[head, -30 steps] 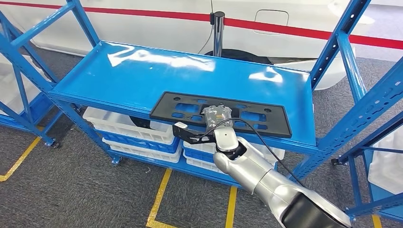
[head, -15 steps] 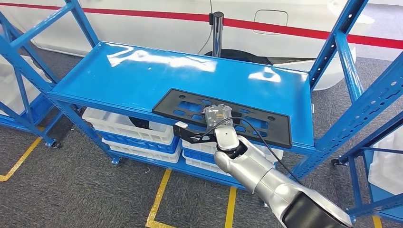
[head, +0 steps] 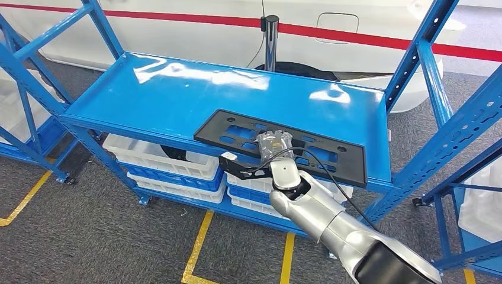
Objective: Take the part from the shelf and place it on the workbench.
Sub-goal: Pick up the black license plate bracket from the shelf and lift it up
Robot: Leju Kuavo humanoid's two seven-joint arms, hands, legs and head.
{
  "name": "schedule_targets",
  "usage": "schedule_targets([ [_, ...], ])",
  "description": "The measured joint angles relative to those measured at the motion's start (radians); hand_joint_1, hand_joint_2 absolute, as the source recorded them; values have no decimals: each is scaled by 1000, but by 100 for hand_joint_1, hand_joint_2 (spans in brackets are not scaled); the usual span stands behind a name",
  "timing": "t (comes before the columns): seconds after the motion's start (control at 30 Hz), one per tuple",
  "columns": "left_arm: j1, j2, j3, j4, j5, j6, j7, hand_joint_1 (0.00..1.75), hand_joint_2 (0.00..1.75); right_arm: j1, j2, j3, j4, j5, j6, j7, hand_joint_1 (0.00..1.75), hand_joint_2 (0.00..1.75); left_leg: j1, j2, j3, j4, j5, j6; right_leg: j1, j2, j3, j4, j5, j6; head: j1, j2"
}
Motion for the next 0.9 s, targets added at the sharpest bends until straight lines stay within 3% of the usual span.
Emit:
schedule_targets([
  [0.37,-10,-2,-2,0,-15,-27,-19,0,175,106,-79,8,-108,185,-121,-110,175,175,0,1,1,0,0,0,0,1,0,0,0,0,0,0],
  [0.57,-11,-3,-11,0,-28,-60,-51,0,175,153,-123,16,-180,307,-103,-147,175,175,0,1,1,0,0,0,0,1,1,0,0,0,0,0],
  [0.9,-12,-3,-24,0,-34,-79,-59,0,175,194,-161,25,-242,371,-105,-165,175,175,0,1,2,0,0,0,0,1,1,0,0,0,0,0],
])
